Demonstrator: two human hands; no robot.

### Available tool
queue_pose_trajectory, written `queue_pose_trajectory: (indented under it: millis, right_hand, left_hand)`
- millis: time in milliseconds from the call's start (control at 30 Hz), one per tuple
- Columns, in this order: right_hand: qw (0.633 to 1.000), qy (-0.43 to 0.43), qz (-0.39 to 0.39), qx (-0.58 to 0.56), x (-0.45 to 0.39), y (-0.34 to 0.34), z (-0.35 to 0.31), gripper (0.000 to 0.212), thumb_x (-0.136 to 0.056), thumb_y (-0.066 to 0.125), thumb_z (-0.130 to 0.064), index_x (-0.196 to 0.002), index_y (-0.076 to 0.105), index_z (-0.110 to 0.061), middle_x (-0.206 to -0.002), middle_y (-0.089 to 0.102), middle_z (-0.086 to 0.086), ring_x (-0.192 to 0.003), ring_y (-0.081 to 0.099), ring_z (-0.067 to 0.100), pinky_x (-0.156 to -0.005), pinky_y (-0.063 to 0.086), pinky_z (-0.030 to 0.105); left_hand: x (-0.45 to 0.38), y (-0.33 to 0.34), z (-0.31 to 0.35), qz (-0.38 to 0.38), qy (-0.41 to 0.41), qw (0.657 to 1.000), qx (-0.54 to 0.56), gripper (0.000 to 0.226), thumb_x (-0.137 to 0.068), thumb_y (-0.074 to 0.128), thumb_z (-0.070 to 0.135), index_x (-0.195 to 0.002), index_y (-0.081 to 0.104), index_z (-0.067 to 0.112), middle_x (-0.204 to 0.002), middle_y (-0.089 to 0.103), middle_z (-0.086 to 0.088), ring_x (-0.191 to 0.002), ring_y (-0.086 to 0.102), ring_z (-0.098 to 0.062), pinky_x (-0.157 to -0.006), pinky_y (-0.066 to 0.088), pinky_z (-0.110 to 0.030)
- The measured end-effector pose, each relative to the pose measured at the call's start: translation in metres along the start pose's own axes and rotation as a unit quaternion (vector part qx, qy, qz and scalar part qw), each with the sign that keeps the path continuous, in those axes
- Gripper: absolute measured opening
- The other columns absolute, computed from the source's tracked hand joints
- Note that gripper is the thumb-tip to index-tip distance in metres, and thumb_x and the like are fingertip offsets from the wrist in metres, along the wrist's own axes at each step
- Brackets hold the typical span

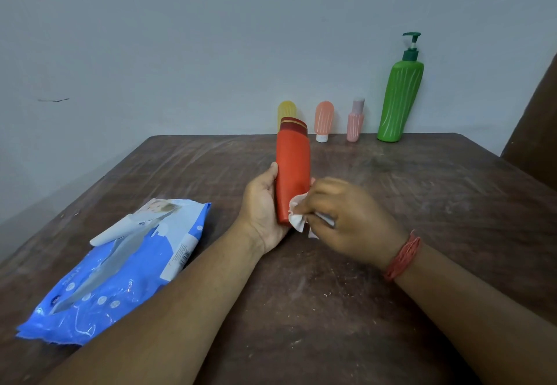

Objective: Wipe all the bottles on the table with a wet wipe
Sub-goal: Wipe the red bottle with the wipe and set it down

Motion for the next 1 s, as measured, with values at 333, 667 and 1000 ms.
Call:
queue_pose_trajectory:
  millis: [333,667,1000]
  right_hand:
    - [1.000,0.019,0.018,0.001,-0.002,-0.002,-0.002,0.018,-0.093,0.063,-0.026,-0.101,0.075,-0.015,-0.112,0.057,-0.002,-0.104,0.055,0.007,-0.093,0.046,0.020]
    - [0.996,0.051,0.066,0.031,-0.002,-0.010,0.009,0.018,-0.089,0.069,-0.010,-0.105,0.069,-0.018,-0.104,0.067,-0.004,-0.102,0.059,0.015,-0.089,0.049,0.030]
    - [0.986,0.113,0.119,-0.006,-0.005,-0.022,0.015,0.025,-0.089,0.062,0.001,-0.111,0.070,-0.005,-0.116,0.050,0.004,-0.105,0.047,0.003,-0.095,0.032,0.001]
  left_hand:
    - [0.004,-0.004,0.007,0.029,0.020,0.999,0.032,0.054,-0.104,0.036,0.045,-0.118,0.064,0.001,-0.094,0.075,-0.016,-0.081,0.074,-0.026,-0.069,0.060,-0.036]
    - [0.005,0.001,0.010,0.025,0.032,0.997,0.071,0.053,-0.106,0.034,0.043,-0.123,0.059,0.000,-0.107,0.072,-0.024,-0.090,0.074,-0.030,-0.079,0.061,-0.041]
    - [0.003,0.005,0.003,0.016,0.026,0.999,0.023,0.048,-0.105,0.035,0.042,-0.123,0.064,0.008,-0.105,0.075,-0.014,-0.088,0.074,-0.026,-0.074,0.059,-0.038]
Point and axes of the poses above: each hand's wrist, its own x-axis away from the middle knuckle, its own y-axis out of the palm, z = x × y, the point moved 9 cm from there along -x, towards the middle knuckle
